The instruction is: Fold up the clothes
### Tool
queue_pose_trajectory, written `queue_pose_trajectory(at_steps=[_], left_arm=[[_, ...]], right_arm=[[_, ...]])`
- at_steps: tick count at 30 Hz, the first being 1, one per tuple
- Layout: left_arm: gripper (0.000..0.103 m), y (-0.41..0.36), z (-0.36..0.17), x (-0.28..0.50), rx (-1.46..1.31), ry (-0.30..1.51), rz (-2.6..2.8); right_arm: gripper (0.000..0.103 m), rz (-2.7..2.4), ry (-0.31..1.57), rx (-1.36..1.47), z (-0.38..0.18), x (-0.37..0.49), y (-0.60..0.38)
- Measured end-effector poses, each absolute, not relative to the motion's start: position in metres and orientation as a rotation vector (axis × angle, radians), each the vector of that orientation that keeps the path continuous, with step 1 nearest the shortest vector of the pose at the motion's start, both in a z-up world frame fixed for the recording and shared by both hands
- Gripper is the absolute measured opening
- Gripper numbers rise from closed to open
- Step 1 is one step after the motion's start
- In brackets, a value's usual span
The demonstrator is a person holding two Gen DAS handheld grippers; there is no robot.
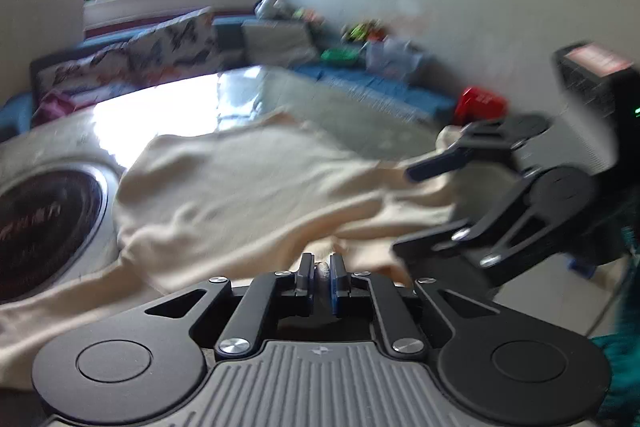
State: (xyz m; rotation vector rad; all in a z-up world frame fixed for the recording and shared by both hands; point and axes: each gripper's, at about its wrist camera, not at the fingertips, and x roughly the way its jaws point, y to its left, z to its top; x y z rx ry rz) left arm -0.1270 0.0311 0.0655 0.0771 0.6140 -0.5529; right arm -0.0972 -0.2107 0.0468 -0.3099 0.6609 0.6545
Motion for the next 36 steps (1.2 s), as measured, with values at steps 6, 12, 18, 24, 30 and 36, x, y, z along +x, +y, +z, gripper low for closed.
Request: queue_pose_trajectory(at_steps=[6,12,18,24,30,36], left_arm=[[0.008,0.045,0.053,-0.134,0.084,0.689,-0.613],[0.012,0.047,0.044,-0.122,0.11,0.735,-0.576],[0.012,0.041,0.06,-0.11,0.112,0.658,-0.579],[0.013,0.017,0.032,-0.084,0.105,0.74,-0.614],[0.014,0.024,0.037,-0.07,0.107,0.734,-0.593],[0.037,0.059,0.058,-0.009,0.077,0.64,-0.288]], right_arm=[[0.085,0.7,0.649,-0.283,0.055,-0.099,-0.208],[0.079,0.668,0.7,-0.288,0.033,-0.084,-0.204],[0.077,0.668,0.715,-0.363,0.027,-0.093,-0.205],[0.076,0.68,0.784,-0.359,0.02,-0.091,-0.21],[0.076,0.669,0.775,-0.329,0.033,-0.074,-0.219],[0.078,0.625,0.732,-0.311,0.04,-0.032,-0.218]])
